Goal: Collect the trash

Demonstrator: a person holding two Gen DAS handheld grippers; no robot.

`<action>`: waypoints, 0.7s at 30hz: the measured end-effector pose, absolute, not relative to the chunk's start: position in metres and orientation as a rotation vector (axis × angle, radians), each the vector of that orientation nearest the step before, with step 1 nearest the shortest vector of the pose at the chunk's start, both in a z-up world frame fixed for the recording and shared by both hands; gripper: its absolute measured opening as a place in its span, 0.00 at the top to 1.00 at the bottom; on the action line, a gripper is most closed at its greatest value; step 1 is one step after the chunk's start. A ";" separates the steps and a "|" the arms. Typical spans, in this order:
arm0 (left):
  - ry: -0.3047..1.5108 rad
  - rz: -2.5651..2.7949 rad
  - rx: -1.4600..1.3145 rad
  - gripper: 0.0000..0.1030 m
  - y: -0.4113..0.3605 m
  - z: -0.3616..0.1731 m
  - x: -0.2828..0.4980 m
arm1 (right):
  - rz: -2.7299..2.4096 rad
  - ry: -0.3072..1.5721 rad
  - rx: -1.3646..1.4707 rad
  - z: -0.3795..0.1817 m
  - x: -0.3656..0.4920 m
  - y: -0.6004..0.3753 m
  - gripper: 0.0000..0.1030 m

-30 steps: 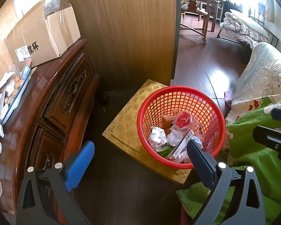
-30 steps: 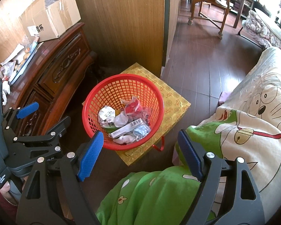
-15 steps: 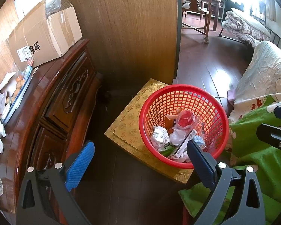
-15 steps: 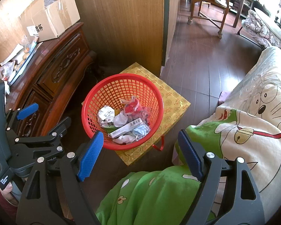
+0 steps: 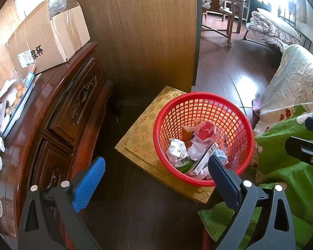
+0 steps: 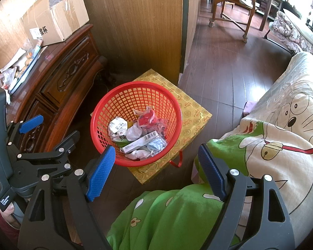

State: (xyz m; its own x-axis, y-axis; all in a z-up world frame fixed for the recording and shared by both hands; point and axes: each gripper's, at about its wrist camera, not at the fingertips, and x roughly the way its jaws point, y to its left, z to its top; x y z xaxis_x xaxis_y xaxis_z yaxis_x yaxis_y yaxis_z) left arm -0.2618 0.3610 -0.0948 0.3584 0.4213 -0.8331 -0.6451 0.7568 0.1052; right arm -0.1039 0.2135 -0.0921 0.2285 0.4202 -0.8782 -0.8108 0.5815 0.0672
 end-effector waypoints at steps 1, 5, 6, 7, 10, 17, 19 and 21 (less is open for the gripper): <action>0.987 0.697 -0.259 0.06 0.360 -0.096 -0.262 | 0.888 1.023 -0.455 -0.092 -0.104 0.213 0.23; 0.986 0.695 -0.261 0.06 0.360 -0.096 -0.261 | 0.888 1.023 -0.454 -0.092 -0.104 0.214 0.23; 0.986 0.695 -0.260 0.06 0.360 -0.096 -0.261 | 0.887 1.023 -0.455 -0.092 -0.104 0.214 0.23; 0.987 0.696 -0.259 0.06 0.360 -0.096 -0.261 | 0.888 1.023 -0.454 -0.092 -0.104 0.214 0.23; 0.988 0.695 -0.263 0.06 0.360 -0.096 -0.262 | 0.888 1.023 -0.454 -0.092 -0.104 0.214 0.23; 0.997 0.688 -0.266 0.06 0.358 -0.099 -0.260 | 0.889 1.023 -0.452 -0.091 -0.104 0.214 0.23; 1.000 0.687 -0.266 0.06 0.358 -0.098 -0.260 | 0.889 1.022 -0.453 -0.092 -0.104 0.213 0.23; 0.999 0.684 -0.268 0.06 0.358 -0.097 -0.260 | 0.888 1.021 -0.454 -0.092 -0.104 0.214 0.23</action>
State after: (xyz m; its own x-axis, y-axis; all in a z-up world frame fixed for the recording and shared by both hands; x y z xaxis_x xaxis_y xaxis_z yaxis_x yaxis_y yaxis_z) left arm -0.2602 0.3581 -0.0973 0.3565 0.4038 -0.8425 -0.6392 0.7631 0.0953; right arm -0.1041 0.2135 -0.0917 0.2291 0.4210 -0.8776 -0.8108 0.5815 0.0673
